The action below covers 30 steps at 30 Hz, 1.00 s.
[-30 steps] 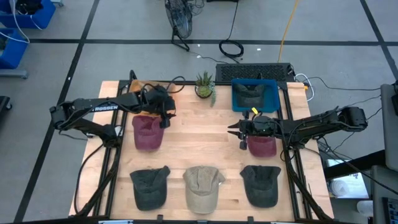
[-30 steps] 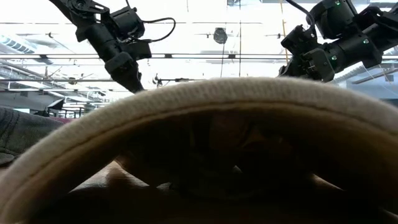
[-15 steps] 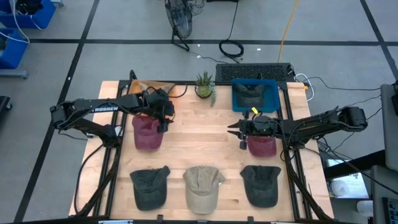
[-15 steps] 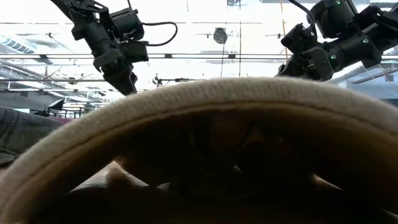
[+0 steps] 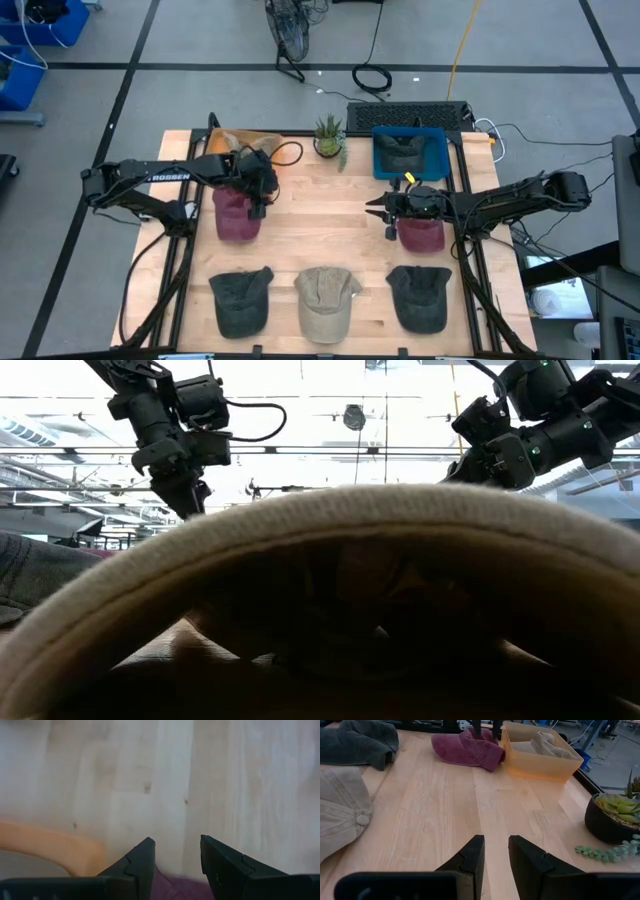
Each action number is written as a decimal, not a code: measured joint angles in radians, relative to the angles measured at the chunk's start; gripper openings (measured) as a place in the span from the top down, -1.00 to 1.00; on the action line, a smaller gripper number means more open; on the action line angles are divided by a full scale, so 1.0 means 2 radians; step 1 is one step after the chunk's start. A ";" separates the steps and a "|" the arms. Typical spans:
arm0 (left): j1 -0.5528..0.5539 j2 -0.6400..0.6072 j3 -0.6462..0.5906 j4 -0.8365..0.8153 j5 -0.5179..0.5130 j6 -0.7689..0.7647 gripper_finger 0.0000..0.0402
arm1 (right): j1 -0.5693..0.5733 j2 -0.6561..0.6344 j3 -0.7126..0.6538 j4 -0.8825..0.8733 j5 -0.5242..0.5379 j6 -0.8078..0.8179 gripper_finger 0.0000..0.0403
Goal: Pick & Place hat
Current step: Adjust the orange bin
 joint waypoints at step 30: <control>-0.038 0.007 -0.001 -0.027 -0.048 -0.028 -0.14 | 0.000 0.000 0.000 0.000 0.000 -0.002 0.62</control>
